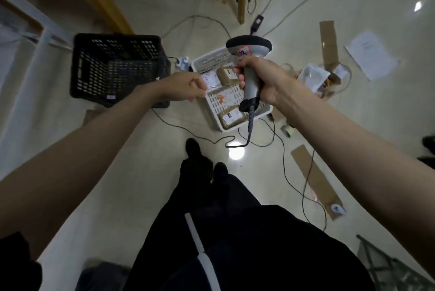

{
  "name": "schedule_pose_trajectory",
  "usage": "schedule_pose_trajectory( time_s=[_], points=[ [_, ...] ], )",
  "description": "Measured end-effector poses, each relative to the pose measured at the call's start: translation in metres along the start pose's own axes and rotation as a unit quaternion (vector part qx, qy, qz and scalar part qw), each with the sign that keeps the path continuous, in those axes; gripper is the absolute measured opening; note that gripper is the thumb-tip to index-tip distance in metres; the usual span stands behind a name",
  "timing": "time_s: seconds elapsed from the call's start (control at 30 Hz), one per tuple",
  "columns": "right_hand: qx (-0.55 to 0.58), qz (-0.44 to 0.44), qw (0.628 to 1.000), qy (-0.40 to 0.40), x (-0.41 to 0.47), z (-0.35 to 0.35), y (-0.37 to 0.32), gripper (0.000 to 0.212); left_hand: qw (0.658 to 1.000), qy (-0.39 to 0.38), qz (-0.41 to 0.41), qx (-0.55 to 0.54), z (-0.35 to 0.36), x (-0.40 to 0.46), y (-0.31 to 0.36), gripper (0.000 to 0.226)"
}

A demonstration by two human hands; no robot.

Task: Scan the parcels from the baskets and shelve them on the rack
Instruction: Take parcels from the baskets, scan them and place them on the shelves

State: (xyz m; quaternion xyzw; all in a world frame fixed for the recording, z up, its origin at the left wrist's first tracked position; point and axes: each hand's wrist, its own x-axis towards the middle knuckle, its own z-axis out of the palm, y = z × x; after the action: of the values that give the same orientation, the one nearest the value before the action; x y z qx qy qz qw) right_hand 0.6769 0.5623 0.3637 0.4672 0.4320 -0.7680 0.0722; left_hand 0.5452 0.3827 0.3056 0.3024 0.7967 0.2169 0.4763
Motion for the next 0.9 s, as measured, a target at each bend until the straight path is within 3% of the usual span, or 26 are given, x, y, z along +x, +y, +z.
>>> schedule_pose_trajectory(
  time_s=[0.17,0.3,0.47,0.63,0.9],
  points=[
    [0.047,0.032,0.998,0.042,0.045,-0.028,0.010,0.005,0.999,-0.046,-0.007,-0.026,0.013,0.063,-0.010,0.019],
    [0.085,0.065,0.991,0.074,0.082,-0.039,0.022,0.017,0.995,-0.063,-0.023,-0.067,0.019,0.103,-0.021,0.023],
    [0.113,0.077,0.986,0.100,0.121,-0.052,0.038,0.013,0.991,-0.092,-0.055,-0.078,0.026,0.144,-0.039,0.023],
    [0.098,0.077,0.986,0.113,0.156,-0.071,0.058,0.007,0.986,-0.074,-0.090,-0.115,0.043,0.181,-0.055,0.015],
    [0.048,0.075,0.988,0.126,0.251,-0.115,0.110,0.021,0.970,-0.058,-0.170,-0.167,0.120,0.251,-0.082,0.016]
  ],
)
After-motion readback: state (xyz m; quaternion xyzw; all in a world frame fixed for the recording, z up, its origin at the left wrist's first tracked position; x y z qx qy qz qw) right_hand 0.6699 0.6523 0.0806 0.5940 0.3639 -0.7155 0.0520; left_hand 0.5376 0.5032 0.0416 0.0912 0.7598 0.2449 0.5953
